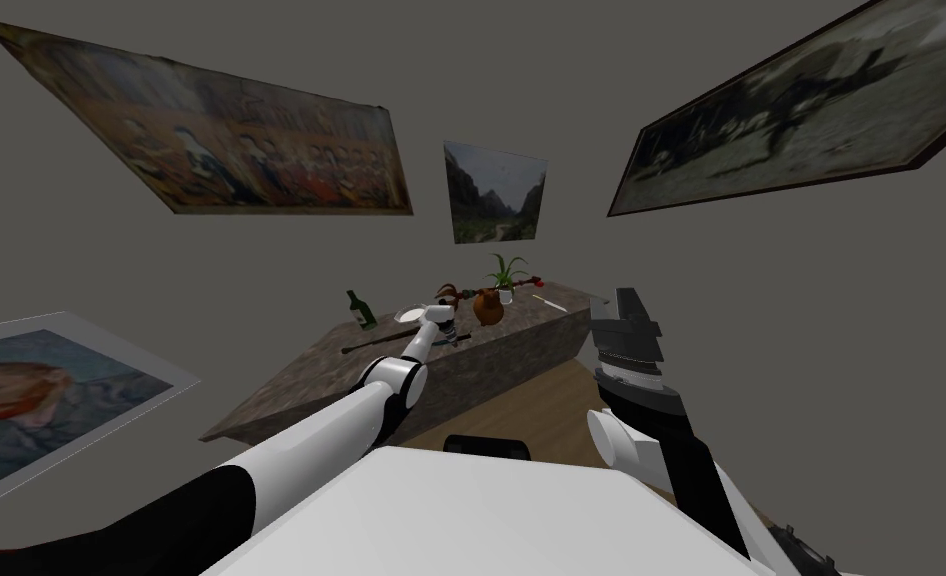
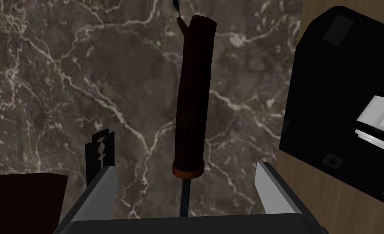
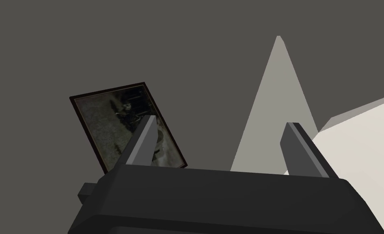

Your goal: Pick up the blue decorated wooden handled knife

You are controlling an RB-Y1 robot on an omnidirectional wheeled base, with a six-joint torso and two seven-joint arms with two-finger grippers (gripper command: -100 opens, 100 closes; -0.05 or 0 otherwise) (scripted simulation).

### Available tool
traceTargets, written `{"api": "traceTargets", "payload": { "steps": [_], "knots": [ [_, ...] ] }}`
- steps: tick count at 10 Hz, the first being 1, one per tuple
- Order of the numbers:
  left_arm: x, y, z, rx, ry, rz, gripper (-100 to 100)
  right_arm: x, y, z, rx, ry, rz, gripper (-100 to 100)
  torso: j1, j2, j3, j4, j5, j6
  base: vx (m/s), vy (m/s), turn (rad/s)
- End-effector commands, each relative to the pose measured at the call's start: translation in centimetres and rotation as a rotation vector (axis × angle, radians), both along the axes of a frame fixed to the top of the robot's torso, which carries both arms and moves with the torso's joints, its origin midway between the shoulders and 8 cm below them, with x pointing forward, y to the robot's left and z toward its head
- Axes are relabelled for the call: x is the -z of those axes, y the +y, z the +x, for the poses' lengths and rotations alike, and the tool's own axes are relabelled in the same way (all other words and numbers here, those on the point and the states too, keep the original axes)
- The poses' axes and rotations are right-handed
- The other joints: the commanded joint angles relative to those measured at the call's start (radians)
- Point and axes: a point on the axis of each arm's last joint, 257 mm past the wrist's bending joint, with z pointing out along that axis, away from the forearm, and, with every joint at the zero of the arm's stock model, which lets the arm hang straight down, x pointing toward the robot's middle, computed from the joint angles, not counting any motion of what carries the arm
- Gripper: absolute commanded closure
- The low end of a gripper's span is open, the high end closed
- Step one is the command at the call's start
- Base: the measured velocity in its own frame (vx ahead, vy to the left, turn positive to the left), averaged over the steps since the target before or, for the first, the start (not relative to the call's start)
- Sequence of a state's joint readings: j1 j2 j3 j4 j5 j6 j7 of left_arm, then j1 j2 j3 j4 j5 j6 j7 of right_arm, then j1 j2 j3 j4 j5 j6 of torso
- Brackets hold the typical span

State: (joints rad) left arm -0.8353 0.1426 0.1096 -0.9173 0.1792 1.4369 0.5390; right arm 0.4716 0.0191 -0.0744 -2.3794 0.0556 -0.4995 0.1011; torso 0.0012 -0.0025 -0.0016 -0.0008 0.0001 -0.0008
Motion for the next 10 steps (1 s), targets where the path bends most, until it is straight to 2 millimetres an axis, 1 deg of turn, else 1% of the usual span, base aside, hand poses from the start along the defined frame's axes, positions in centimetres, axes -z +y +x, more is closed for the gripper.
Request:
{"api": "traceTargets", "payload": {
  "steps": [1, 2, 3, 4, 5, 8, 9, 10],
  "knots": [
    [0.0, 0.0, 0.0, 0.000, 0.000, 0.000, -100, 0.0, 0.0, 0.0, 0.000, 0.000, 0.000, 0, 0.000, 0.000, 0.000, 0.000, 0.000, 0.000, 0.012, 0.004, -0.001],
    [0.0, 0.0, -0.1, -0.001, 0.004, 0.000, 0, 0.0, 0.0, 0.0, 0.000, 0.000, 0.000, 0, 0.000, 0.001, 0.001, 0.000, 0.000, 0.000, 0.000, 0.000, 0.000],
    [0.3, 0.6, 0.2, 0.006, 0.005, 0.001, -100, 0.0, 0.0, 0.0, 0.000, 0.000, 0.000, 0, 0.000, 0.002, 0.001, 0.000, 0.000, 0.000, -0.003, -0.035, 0.013],
    [0.5, 1.2, 0.5, 0.012, 0.001, 0.001, -100, 0.0, 0.0, 0.0, 0.000, 0.000, 0.000, 0, -0.002, 0.002, 0.001, 0.001, 0.000, 0.000, 0.002, -0.065, 0.029],
    [0.6, 1.2, 0.4, 0.011, 0.006, 0.001, -100, 0.0, 0.0, 0.0, 0.000, 0.000, 0.000, 0, -0.004, 0.002, 0.001, 0.001, -0.001, 0.000, 0.004, -0.057, 0.014],
    [1.0, 3.1, 1.2, 0.026, -0.006, 0.002, -100, 0.0, 0.0, 0.0, 0.000, 0.000, 0.000, 0, -0.005, 0.003, 0.002, 0.001, -0.001, 0.000, -0.004, -0.075, 0.020],
    [1.4, 3.2, 0.9, 0.023, 0.007, 0.002, -100, 0.0, 0.0, 0.0, 0.000, 0.000, 0.000, 0, -0.006, 0.003, 0.002, 0.001, -0.001, 0.000, -0.004, -0.057, 0.014],
    [1.6, 3.9, 1.0, 0.025, 0.007, 0.002, -100, 0.0, 0.0, 0.0, 0.000, 0.000, 0.000, 0, -0.005, 0.003, 0.002, 0.001, -0.001, 0.000, 0.001, -0.046, 0.010]
  ]
}}
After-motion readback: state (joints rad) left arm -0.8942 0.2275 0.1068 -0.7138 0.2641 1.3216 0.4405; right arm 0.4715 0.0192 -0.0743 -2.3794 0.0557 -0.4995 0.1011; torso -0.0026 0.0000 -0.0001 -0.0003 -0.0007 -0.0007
